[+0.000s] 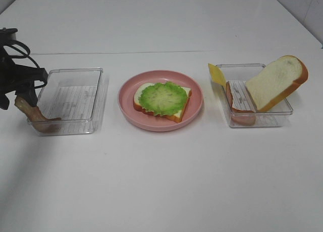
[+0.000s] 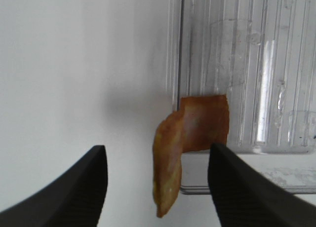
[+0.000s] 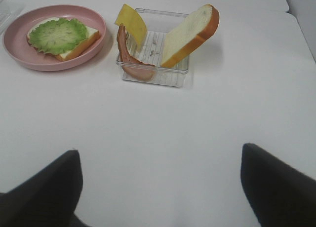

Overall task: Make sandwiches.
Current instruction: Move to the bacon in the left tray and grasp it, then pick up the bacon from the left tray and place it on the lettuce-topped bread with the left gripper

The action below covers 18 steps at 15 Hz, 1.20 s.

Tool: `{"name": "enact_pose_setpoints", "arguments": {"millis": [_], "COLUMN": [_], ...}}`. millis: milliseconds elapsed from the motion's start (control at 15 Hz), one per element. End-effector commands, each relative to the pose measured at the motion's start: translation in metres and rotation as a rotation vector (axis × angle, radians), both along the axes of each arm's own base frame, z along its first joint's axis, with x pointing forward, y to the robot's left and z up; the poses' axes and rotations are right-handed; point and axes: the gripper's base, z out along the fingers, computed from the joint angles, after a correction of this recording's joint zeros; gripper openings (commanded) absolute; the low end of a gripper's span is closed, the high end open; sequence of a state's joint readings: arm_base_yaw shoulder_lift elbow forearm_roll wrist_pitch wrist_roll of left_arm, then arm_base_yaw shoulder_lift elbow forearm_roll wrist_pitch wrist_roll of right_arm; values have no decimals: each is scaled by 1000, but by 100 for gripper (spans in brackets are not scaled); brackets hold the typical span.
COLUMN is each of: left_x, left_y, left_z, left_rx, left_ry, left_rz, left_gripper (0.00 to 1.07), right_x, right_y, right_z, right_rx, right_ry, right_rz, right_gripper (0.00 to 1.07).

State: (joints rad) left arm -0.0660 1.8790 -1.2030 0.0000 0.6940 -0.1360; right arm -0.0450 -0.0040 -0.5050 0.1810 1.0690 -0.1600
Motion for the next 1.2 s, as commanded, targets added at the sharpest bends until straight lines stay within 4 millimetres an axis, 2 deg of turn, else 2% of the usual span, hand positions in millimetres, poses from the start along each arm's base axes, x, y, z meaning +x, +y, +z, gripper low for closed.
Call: {"name": "enact_pose_setpoints", "arguments": {"millis": [67, 133, 200, 333, 467, 800, 1067, 1200], "left_x": [1, 1, 2, 3, 3, 6, 19, 29], "left_y": [0, -1, -1, -1, -1, -1, -11, -19], "left_z": [-1, -1, -1, -1, 0, 3, 24, 44], "left_rx": [-11, -13, -12, -13, -11, -9, -96, -178], "left_ry": [-10, -12, -18, -29, -36, -54, -111, -160], "left_rz": [6, 8, 7, 7, 0, -24, -67, -99], "left_gripper": [42, 33, 19, 12, 0, 0, 0, 0], "right_x": [-3, -3, -3, -3, -3, -3, -3, -3], "right_y": [0, 0, 0, 0, 0, 0, 0, 0], "right_z": [0, 0, 0, 0, 0, 0, 0, 0], "right_rx": [2, 2, 2, 2, 2, 2, 2, 2], "right_ry": [-25, -25, -25, -25, -25, -25, -25, -25], "right_rz": [-4, -4, -4, -4, -4, -4, -4, -4], "right_gripper": [77, 77, 77, 77, 77, 77, 77, 77]}}
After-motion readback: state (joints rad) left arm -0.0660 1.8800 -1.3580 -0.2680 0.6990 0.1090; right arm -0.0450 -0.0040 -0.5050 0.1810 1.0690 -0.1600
